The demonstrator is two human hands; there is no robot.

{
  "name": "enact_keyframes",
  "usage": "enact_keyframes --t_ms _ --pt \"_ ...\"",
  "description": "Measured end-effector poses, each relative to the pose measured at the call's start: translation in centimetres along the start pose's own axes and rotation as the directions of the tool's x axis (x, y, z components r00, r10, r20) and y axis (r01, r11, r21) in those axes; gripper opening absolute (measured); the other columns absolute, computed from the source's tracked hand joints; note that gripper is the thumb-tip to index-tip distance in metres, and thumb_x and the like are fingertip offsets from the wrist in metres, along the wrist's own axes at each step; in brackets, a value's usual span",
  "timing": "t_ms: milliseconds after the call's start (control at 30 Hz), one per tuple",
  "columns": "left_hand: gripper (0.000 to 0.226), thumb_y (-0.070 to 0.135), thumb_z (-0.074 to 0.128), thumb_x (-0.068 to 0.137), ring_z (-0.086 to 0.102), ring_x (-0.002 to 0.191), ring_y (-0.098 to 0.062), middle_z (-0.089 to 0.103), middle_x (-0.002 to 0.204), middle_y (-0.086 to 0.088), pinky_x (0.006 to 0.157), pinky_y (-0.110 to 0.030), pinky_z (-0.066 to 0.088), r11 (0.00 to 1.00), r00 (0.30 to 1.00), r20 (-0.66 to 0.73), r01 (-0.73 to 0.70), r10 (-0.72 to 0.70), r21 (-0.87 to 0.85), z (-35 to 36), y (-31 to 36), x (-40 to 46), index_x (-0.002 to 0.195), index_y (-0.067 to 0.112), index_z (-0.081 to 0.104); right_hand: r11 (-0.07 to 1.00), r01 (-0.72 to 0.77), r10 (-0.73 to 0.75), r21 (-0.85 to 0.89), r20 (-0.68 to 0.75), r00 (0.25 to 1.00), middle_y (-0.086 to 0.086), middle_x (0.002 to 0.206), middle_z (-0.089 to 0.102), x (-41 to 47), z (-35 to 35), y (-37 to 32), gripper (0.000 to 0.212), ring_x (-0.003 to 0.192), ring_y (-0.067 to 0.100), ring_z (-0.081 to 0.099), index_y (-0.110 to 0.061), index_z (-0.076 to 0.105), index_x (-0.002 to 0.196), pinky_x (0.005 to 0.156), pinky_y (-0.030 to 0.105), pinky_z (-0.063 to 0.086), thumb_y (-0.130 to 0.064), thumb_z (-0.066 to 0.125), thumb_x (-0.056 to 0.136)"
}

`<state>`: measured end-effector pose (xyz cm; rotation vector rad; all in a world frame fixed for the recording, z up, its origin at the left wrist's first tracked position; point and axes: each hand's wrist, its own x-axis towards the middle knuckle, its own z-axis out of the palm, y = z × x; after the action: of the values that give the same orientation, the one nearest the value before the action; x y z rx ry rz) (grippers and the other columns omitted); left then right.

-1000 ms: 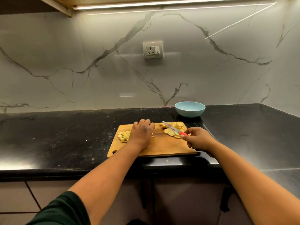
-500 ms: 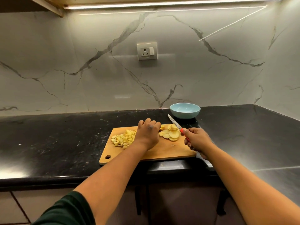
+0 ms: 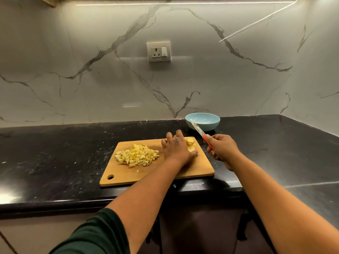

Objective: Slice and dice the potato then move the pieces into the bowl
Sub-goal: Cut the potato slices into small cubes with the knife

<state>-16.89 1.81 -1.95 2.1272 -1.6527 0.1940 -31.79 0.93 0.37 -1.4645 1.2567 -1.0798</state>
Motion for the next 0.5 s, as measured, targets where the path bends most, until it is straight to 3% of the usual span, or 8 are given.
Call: enact_keyframes --t_ms 233,367,500 --pt "0.070 0.057 0.071 0.077 0.041 0.121 -0.027 0.054 0.128 -0.007 0.095 -0.040 0.037 0.993 0.991 0.107 0.092 -0.083 -0.077 -0.4 0.7 0.7 0.129 0.018 0.047 0.998 0.006 -0.005 -0.061 0.023 1.000 0.005 0.062 0.061 -0.1 0.5 0.5 0.036 0.051 0.013 0.046 -0.003 0.067 0.090 0.050 0.026 0.042 -0.038 0.059 0.095" --pt "0.038 0.027 0.073 0.081 0.056 0.110 -0.022 0.063 0.117 -0.005 0.091 -0.035 0.053 0.952 0.982 0.171 0.130 -0.084 -0.278 -1.5 -0.2 1.3 0.116 0.016 0.063 0.991 0.018 -0.014 -0.135 0.030 0.999 0.005 0.064 0.063 0.2 1.1 0.7 0.033 0.054 0.014 0.049 -0.007 0.067 0.089 0.052 0.027 0.043 -0.039 0.058 0.095" --pt "0.022 0.006 0.068 0.086 0.062 0.094 -0.018 0.066 0.107 -0.006 0.084 -0.033 0.058 0.867 0.967 0.233 0.198 -0.097 -0.458 -3.2 -1.5 1.4 0.107 0.013 0.070 0.933 0.014 -0.011 -0.359 0.011 1.000 0.003 0.074 0.069 0.4 1.7 1.5 0.029 0.062 0.012 0.057 -0.015 0.066 0.090 0.058 0.027 0.045 -0.041 0.055 0.096"
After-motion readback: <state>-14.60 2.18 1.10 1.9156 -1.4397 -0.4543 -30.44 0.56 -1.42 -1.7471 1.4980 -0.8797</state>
